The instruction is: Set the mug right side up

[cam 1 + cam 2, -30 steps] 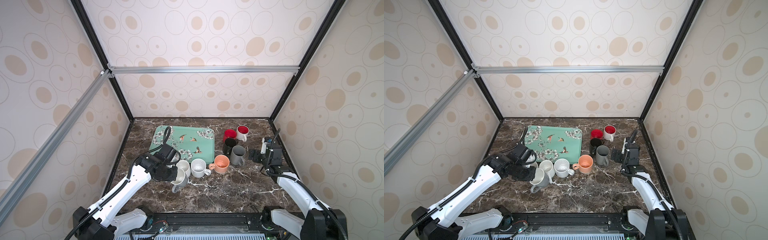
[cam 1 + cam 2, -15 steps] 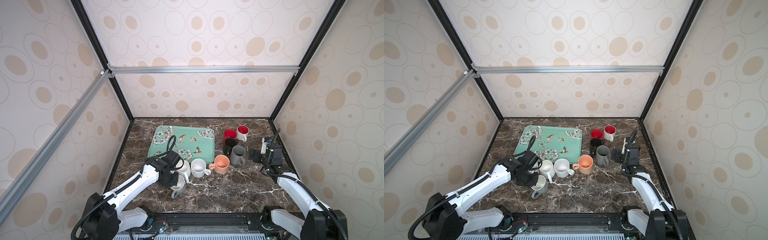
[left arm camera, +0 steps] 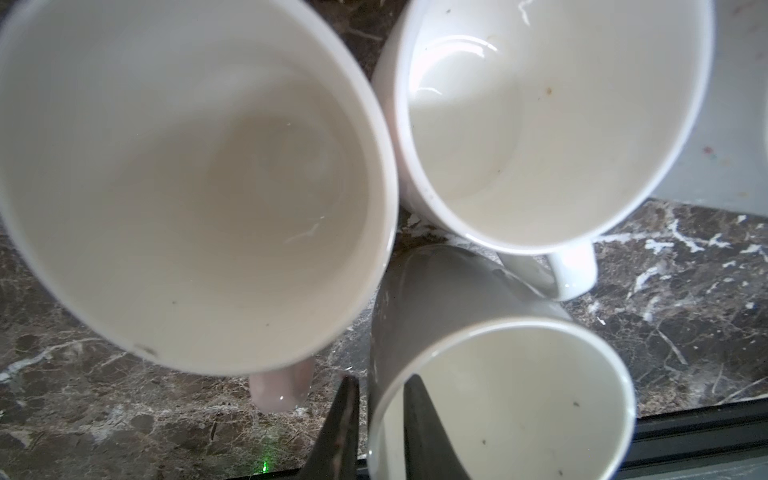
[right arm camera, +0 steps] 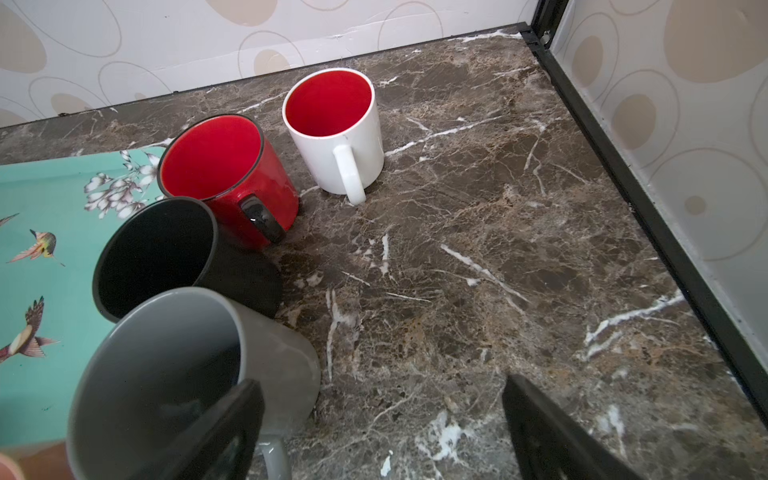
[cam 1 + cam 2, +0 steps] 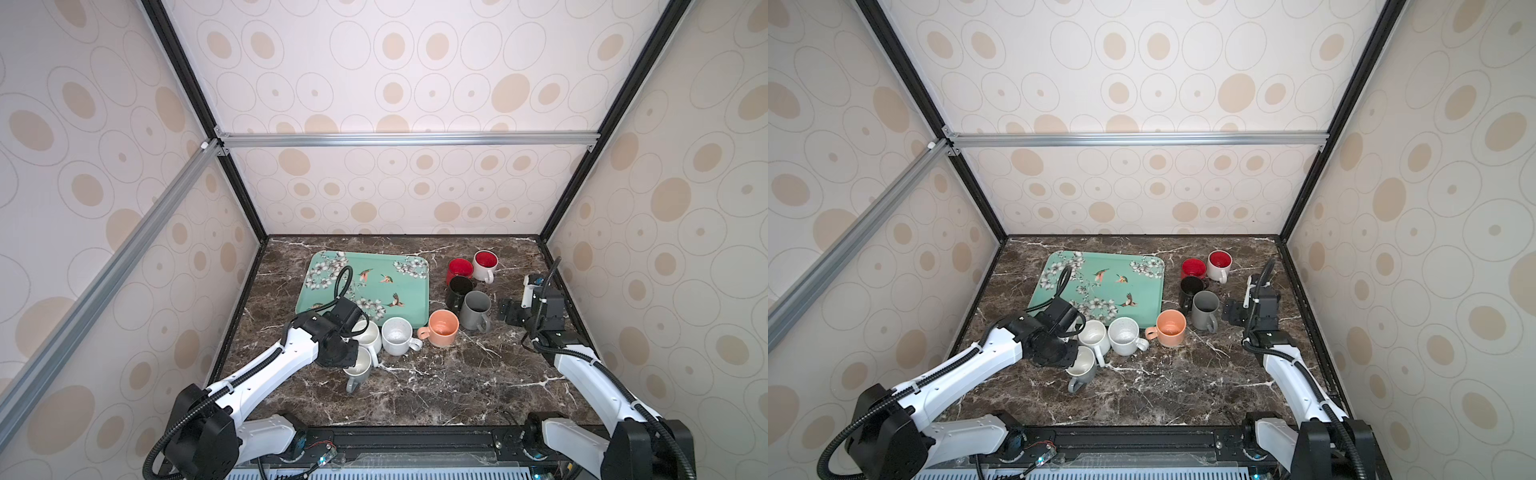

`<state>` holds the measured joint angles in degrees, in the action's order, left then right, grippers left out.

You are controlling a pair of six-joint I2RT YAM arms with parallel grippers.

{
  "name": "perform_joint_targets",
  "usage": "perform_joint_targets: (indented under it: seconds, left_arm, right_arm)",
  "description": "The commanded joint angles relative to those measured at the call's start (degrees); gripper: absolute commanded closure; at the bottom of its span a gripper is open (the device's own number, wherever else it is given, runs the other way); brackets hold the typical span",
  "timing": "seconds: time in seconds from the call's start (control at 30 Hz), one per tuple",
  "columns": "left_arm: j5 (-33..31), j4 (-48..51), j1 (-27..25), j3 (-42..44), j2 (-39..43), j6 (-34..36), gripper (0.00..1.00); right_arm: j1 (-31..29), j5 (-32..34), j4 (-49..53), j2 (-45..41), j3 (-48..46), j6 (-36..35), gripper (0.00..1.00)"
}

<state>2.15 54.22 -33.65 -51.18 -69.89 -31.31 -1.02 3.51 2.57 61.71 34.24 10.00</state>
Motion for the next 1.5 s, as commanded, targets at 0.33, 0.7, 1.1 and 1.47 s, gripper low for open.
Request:
perform_joint_targets:
  seconds: [0.33, 0.7, 1.1, 1.47]
  left_arm:
    - [-5.8, 3.0, 3.4, -23.2, -0.6, 10.4, 0.4]
    - [-0.7, -24.2, 25.2, -17.3, 0.2, 20.9, 0.05]
    - [-5.5, -69.3, 39.5, 20.2, 4.8, 22.2, 0.0]
    - [-6.1, -95.5, 39.5, 35.9, 1.4, 21.0, 0.0]
  right_arm:
    - [-0.2, 2.5, -7.6, 2.0, -2.3, -1.1, 0.05]
    - [0.4, 7.6, -21.7, 6.4, -8.4, -2.3, 0.0]
    - [1.1, 6.9, -36.0, 13.3, -11.9, -3.7, 0.0]
    - [3.5, 0.5, -39.3, 14.0, -12.8, -4.0, 0.0]
